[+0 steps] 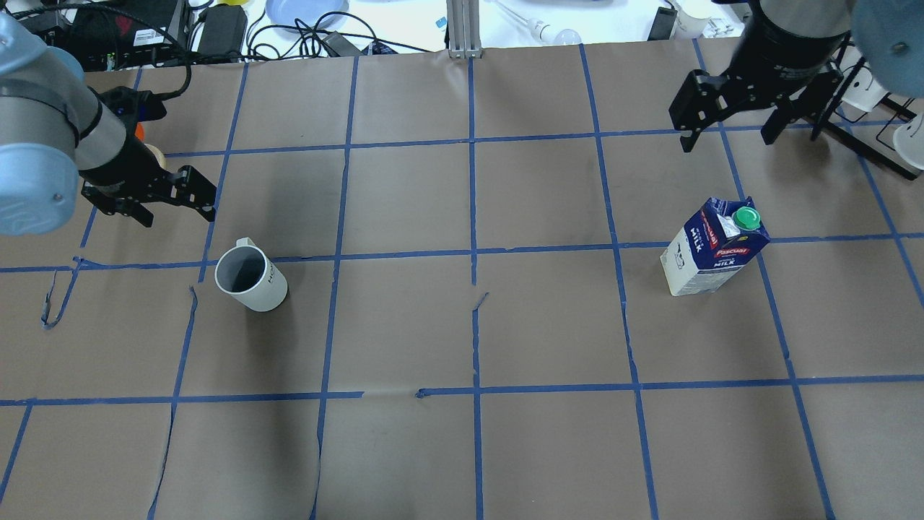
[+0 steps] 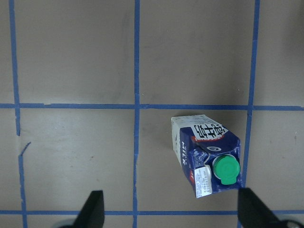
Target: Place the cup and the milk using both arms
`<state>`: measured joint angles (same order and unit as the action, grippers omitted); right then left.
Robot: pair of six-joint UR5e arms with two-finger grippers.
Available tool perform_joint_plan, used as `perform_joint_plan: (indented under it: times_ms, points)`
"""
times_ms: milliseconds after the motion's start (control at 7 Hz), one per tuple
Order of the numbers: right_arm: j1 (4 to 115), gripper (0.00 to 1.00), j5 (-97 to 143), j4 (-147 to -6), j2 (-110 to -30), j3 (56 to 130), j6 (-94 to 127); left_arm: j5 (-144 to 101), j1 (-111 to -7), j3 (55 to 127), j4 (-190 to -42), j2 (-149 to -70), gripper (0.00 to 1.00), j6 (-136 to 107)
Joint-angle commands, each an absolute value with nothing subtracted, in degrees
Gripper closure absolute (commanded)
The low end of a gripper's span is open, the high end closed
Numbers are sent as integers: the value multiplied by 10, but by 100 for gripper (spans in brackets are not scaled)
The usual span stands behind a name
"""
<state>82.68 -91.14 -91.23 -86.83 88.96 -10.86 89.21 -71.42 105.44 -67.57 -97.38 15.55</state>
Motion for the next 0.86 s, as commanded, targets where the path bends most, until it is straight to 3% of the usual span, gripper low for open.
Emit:
perform_joint_plan:
  times_ms: [0,429,571,714]
  points:
    - [763,0,-904,-922,-867,937,-198,885,-714,1099,-659,-981,0,155]
    - [759,0,-902,-997,-840,1001,-194,890,-714,1129,-644,-991,2,157]
    - [759,0,-901,-1001,-837,1011,-193,889,-714,1135,-643,-990,6,156]
    - [759,0,-902,-1011,-833,1012,-193,890,-714,1134,-640,-992,18,163]
